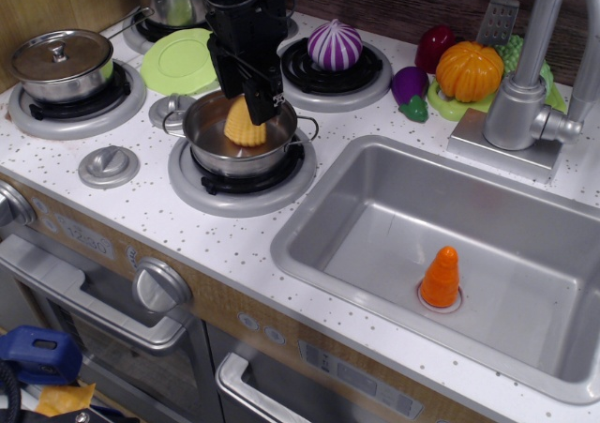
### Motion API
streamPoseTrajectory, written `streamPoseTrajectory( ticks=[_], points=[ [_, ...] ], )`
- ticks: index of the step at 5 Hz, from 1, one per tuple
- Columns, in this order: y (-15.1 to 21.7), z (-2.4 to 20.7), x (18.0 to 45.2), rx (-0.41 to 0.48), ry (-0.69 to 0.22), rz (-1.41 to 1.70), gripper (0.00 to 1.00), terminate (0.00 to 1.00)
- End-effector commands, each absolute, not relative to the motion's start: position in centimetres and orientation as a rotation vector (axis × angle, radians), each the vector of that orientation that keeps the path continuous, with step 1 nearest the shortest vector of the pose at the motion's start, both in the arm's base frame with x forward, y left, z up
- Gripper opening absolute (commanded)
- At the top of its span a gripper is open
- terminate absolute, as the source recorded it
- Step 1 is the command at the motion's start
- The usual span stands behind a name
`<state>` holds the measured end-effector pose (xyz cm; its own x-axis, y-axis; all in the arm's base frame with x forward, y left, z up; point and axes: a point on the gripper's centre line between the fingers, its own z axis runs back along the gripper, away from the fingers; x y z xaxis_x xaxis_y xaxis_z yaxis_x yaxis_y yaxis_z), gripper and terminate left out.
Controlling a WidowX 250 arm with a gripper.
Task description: Put corn in pan which is on stove
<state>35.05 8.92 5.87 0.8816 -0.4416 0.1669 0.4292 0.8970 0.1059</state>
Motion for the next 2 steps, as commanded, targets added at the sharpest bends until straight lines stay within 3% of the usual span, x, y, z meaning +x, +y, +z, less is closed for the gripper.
streamPoseTrajectory(
  ticks=[1, 2],
  points=[
    [9.57, 8.43, 35.39, 0.105, -0.254, -0.443, 1.0, 0.0],
    [9.57, 8.43, 35.39, 0.105, -0.254, -0.443, 1.0, 1.0]
  ],
)
